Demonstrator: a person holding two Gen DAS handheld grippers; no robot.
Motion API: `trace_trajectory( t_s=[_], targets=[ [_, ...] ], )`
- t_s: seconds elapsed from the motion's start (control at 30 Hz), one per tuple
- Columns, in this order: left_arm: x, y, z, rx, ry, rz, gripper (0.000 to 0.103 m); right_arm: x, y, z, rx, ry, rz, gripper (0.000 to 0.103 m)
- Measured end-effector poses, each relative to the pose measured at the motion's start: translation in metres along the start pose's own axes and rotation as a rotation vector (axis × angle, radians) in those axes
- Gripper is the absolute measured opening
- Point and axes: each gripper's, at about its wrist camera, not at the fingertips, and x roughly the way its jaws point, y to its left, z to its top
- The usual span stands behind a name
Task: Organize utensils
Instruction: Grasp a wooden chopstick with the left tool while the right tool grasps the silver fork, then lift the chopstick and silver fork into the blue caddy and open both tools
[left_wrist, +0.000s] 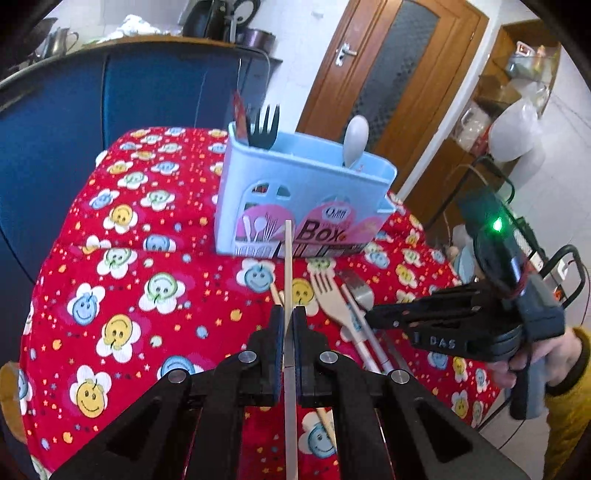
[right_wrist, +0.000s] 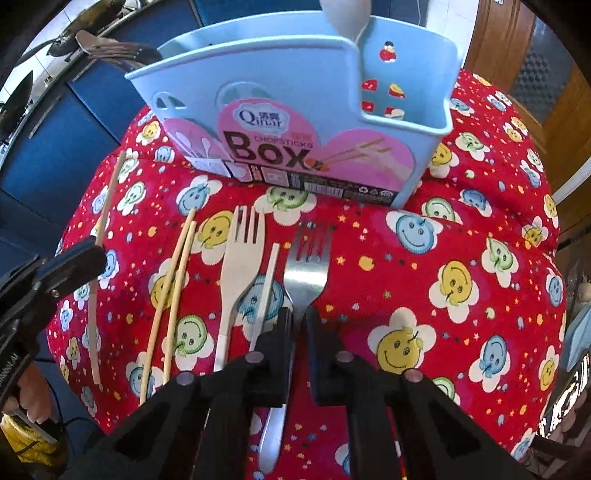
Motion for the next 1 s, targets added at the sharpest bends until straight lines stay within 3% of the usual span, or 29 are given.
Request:
trace_trajectory(
  t_s=[0.13,0.33,0.63,0.8,1.0],
  targets=[
    [-0.005,-0.002,0.002,-0.003,-0.041,-0.013,0.005,-0.009,-0.010,-0.016,0.041,-0.120,0.066,0.007],
    [-0.010,-0.007,0.012,-0.018,-0.101,-0.022,0.005,-0.042,-0.029,-0.050,0.097,-0.372,0.166,0.006],
    [-0.021,-0.025,0.037,0.000,-0.221,-0.014,0.005,-0.091,-0.020,-0.068,0.063,-0.683,0.130,0.005],
    [-0.027,-0.033,0.062,0.009,-0.328,0.011,0.005,-0.105,-0.017,-0.060,0.040,-0.778,0.095,0.003],
    [-0.030,-0.039,0.090,0.018,-0.436,0.040,0.005,-0.117,-0.019,-0.045,0.020,-0.816,0.073,0.003]
  ],
)
